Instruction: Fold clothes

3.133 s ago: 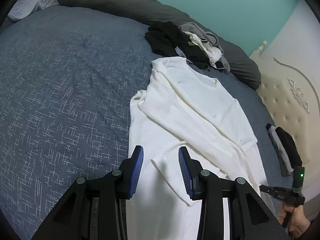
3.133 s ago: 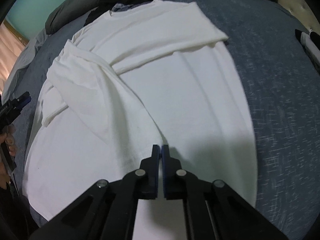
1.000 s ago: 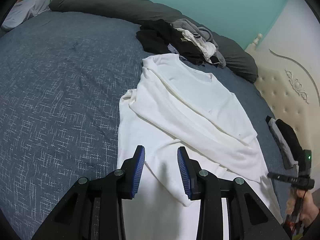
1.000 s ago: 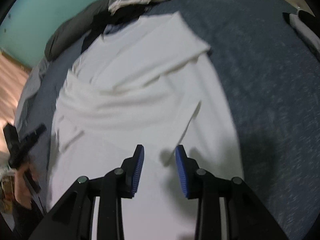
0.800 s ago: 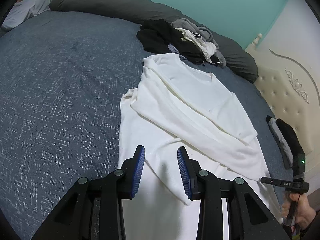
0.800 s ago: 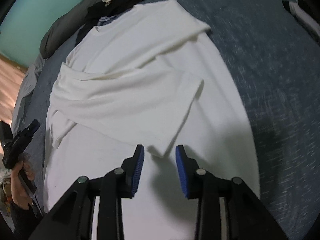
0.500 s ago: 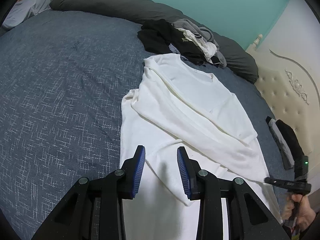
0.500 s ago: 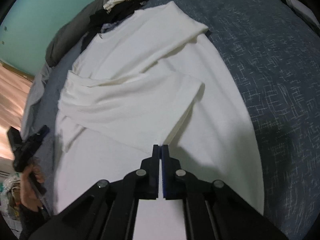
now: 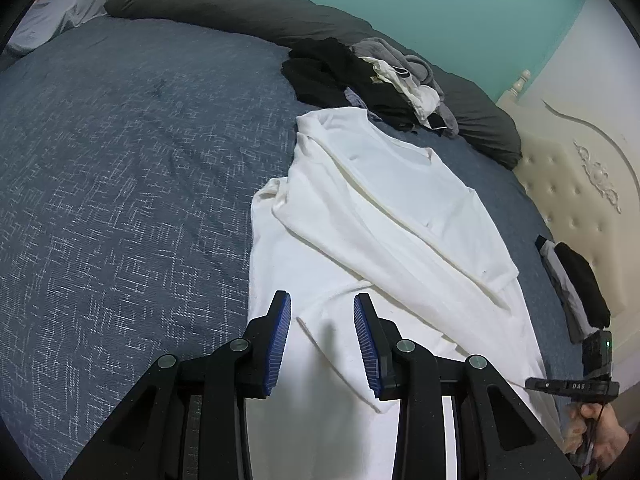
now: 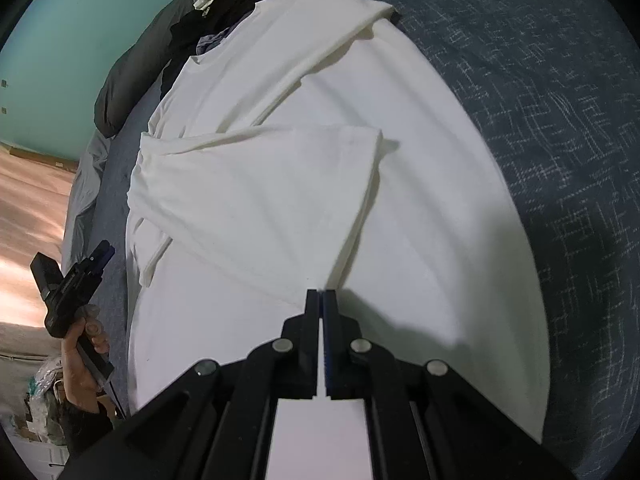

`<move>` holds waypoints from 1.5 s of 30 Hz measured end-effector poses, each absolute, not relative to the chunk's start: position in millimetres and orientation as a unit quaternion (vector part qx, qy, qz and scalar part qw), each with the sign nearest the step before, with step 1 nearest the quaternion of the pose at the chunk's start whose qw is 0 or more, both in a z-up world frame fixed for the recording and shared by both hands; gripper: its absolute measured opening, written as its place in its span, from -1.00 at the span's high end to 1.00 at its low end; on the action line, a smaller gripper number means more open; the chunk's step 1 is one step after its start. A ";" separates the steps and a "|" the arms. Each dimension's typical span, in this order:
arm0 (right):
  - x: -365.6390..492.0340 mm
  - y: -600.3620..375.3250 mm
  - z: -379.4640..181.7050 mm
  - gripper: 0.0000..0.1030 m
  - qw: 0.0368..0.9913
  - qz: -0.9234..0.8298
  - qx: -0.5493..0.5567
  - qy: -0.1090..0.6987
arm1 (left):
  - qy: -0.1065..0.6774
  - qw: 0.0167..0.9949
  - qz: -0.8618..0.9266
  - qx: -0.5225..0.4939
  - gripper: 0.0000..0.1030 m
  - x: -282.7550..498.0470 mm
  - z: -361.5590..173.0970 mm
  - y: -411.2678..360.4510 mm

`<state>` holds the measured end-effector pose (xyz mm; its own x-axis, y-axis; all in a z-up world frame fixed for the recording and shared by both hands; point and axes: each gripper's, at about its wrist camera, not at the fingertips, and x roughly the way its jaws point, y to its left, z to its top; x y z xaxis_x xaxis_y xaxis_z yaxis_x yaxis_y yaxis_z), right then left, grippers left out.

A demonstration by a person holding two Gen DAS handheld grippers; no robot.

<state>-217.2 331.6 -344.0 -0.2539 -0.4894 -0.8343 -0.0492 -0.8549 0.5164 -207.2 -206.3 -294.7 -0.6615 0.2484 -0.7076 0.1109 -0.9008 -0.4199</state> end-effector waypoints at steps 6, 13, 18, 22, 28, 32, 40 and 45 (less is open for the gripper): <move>-225.1 329.3 -334.0 0.97 0.152 -0.761 0.597 -0.202 | -0.227 0.034 0.885 -0.406 0.30 -213.4 -293.6 -211.7; -249.1 317.5 -304.0 0.91 0.163 -0.781 0.579 -0.168 | -0.224 0.019 0.888 -0.400 0.30 -233.4 -292.6 -226.5; -266.3 309.1 -282.5 0.82 0.171 -0.794 0.566 -0.143 | -0.199 0.012 0.891 -0.409 0.31 -249.9 -297.9 -234.1; -296.8 282.6 -270.8 0.75 0.192 -0.800 0.555 -0.123 | -0.217 0.014 0.885 -0.412 0.36 -258.8 -305.3 -246.3; -355.8 213.2 -257.5 0.39 0.238 -0.803 0.542 -0.074 | -0.228 0.021 0.884 -0.409 0.36 -271.9 -307.3 -255.2; -395.0 152.7 -250.8 0.38 0.270 -0.800 0.535 -0.024 | -0.243 0.031 0.880 -0.407 0.36 -281.0 -310.8 -258.0; -452.4 41.9 -248.5 0.38 0.317 -0.793 0.517 0.058 | -0.237 0.037 0.879 -0.413 0.36 -289.1 -320.2 -248.1; -472.7 -10.3 -255.3 0.38 0.336 -0.786 0.506 0.111 | -0.229 0.034 0.880 -0.415 0.36 -291.7 -324.8 -245.9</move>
